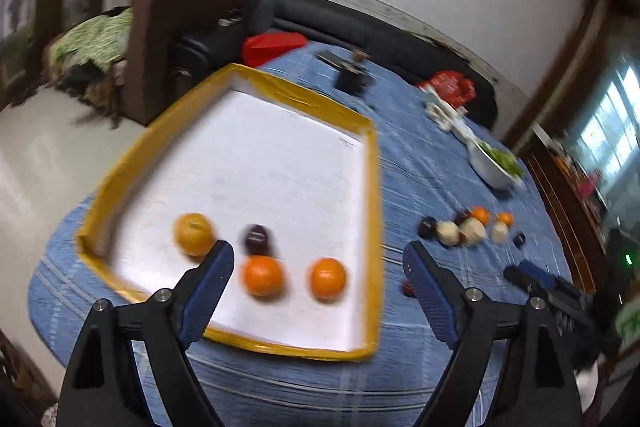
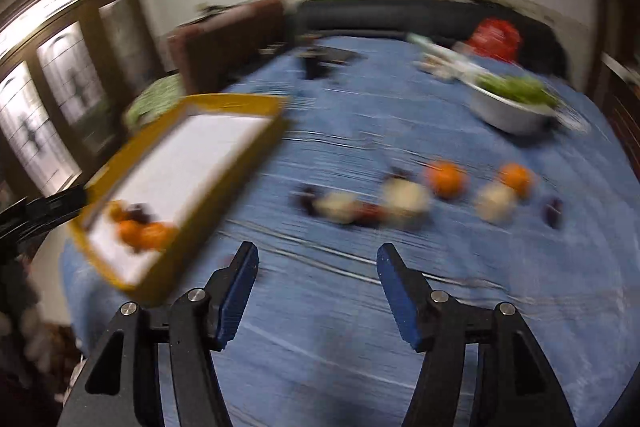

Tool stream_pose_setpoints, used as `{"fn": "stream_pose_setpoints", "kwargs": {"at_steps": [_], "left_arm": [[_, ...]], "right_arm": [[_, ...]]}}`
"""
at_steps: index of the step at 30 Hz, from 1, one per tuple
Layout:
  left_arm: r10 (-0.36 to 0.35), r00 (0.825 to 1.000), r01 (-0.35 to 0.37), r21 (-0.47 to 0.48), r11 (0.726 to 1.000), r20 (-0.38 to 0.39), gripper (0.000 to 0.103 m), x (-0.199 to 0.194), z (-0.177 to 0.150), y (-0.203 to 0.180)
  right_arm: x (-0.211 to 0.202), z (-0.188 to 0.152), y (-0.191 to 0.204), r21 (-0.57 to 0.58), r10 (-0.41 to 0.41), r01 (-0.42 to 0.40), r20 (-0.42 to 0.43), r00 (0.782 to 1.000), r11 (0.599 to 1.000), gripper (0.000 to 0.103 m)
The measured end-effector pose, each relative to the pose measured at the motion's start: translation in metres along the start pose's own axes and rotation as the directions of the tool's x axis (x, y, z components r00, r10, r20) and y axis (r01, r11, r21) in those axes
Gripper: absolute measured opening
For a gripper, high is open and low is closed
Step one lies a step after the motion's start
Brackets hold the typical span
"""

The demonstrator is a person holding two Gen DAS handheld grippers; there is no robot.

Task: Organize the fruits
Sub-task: 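Move both open tools back over the remaining food on the tablecloth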

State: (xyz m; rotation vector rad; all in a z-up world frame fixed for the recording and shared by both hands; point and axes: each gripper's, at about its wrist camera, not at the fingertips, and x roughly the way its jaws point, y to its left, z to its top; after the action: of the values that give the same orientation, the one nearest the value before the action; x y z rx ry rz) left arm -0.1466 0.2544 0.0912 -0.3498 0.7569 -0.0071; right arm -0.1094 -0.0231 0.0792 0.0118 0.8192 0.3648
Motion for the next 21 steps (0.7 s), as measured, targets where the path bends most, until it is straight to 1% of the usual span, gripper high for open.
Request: {"fn": "stream_pose_setpoints", "kwargs": {"at_steps": [2,4,7,9,12,14,16,18,19,20,21], "left_arm": [[-0.014,1.0,0.014,0.045,0.999,-0.016,0.086,0.006,-0.005,-0.018],[-0.035,0.999,0.038,0.088,0.995,-0.035,0.086,0.012,-0.011,-0.036],[-0.039,0.997,0.049,0.157,0.986,-0.07,0.086,0.021,-0.02,-0.058],[-0.037,0.996,0.052,0.195,0.979,-0.08,0.086,0.025,-0.025,-0.069],[-0.019,0.997,0.039,0.253,0.967,-0.08,0.086,0.027,-0.034,-0.082],[-0.005,0.997,0.025,0.269,0.963,-0.072,0.086,0.028,-0.037,-0.086],[0.008,0.998,0.009,0.264,0.964,-0.061,0.085,0.029,-0.038,-0.087],[0.007,0.998,0.009,0.258,0.966,-0.063,0.079,0.03,-0.037,-0.087],[0.011,0.998,0.005,0.261,0.965,-0.063,0.072,0.031,-0.036,-0.087],[0.015,0.998,0.002,0.265,0.964,-0.062,0.07,0.032,-0.035,-0.087],[0.019,0.998,-0.003,0.274,0.962,-0.058,0.069,0.032,-0.034,-0.088]], "right_arm": [[-0.004,-0.003,-0.036,0.071,-0.042,0.042,-0.01,0.999,0.997,0.067],[-0.005,-0.004,-0.059,0.11,-0.067,0.069,-0.02,0.998,0.991,0.067],[0.0,-0.001,-0.078,0.139,-0.064,0.067,-0.026,0.998,0.988,0.067],[0.006,0.002,-0.082,0.144,-0.052,0.055,-0.026,0.998,0.988,0.067],[0.019,0.011,-0.072,0.134,-0.011,0.014,-0.026,1.0,0.991,0.067],[0.027,0.017,-0.064,0.121,0.014,-0.011,-0.023,1.0,0.993,0.067],[0.039,0.025,-0.057,0.104,0.027,-0.024,-0.025,0.999,0.994,0.067],[0.052,0.032,-0.054,0.095,0.027,-0.023,-0.033,0.999,0.995,0.067],[0.059,0.036,-0.052,0.088,0.023,-0.019,-0.036,0.999,0.996,0.067],[0.066,0.039,-0.051,0.078,0.011,-0.008,-0.038,0.999,0.997,0.067],[0.069,0.04,-0.05,0.073,0.002,0.001,-0.039,0.999,0.997,0.067]]}}
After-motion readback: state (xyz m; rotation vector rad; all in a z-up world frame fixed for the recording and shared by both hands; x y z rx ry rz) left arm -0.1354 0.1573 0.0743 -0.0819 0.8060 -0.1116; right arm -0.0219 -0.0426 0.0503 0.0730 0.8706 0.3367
